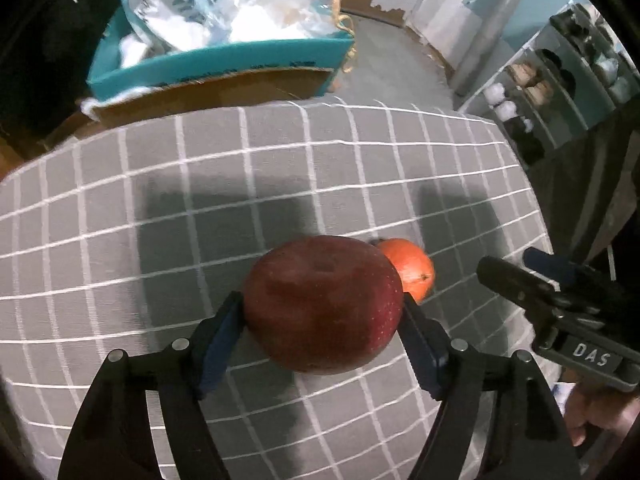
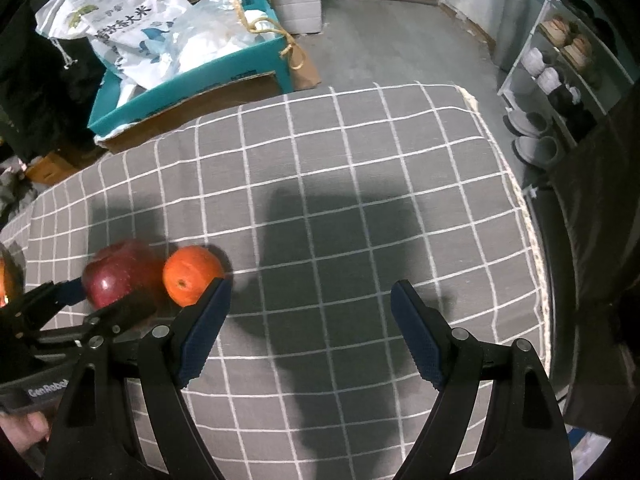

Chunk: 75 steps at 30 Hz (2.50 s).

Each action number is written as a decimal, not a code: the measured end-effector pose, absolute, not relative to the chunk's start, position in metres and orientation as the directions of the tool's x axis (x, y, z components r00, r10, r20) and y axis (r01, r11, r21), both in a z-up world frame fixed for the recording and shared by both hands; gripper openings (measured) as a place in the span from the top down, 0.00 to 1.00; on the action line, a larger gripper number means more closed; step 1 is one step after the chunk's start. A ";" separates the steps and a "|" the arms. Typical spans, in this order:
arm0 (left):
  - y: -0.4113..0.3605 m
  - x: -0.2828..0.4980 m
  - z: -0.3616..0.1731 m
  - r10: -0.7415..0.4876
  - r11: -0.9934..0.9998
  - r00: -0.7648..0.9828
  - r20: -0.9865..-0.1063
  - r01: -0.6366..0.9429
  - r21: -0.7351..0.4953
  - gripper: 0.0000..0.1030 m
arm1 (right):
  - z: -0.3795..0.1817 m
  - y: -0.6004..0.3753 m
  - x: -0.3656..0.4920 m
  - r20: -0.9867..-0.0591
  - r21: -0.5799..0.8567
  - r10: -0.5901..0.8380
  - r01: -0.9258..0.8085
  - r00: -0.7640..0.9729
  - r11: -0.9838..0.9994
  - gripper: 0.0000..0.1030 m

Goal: Organize fruits
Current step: 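Close the right tool around the small orange beside the apple, then carry the red apple with the left tool while the right tool carries the small orange to the bowl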

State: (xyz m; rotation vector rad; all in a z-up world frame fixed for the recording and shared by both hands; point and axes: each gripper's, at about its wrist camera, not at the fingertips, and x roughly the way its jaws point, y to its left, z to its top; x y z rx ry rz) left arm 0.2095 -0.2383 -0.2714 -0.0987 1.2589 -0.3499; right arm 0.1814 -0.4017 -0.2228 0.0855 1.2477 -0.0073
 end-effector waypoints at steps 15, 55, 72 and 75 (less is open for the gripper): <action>-0.182 0.209 -0.260 -0.178 0.976 0.347 -0.921 0.179 -0.122 0.26 | -0.238 -0.352 0.192 -0.948 0.092 0.107 -0.064 0.300 0.994 0.20; -0.115 0.168 -0.176 -0.149 0.987 0.520 -0.841 0.128 -0.096 0.26 | -0.169 -0.292 0.171 -0.887 -0.036 0.041 -0.159 0.459 0.987 0.57; -0.073 0.124 -0.100 -0.131 0.991 0.666 -0.734 0.115 -0.072 0.26 | -0.092 -0.253 0.138 -0.803 -0.015 0.124 -0.228 0.583 0.974 0.57; -0.064 0.116 -0.088 -0.124 0.992 0.687 -0.716 0.106 -0.069 0.26 | -0.081 -0.243 0.133 -0.788 -0.013 0.141 -0.246 0.600 0.969 0.57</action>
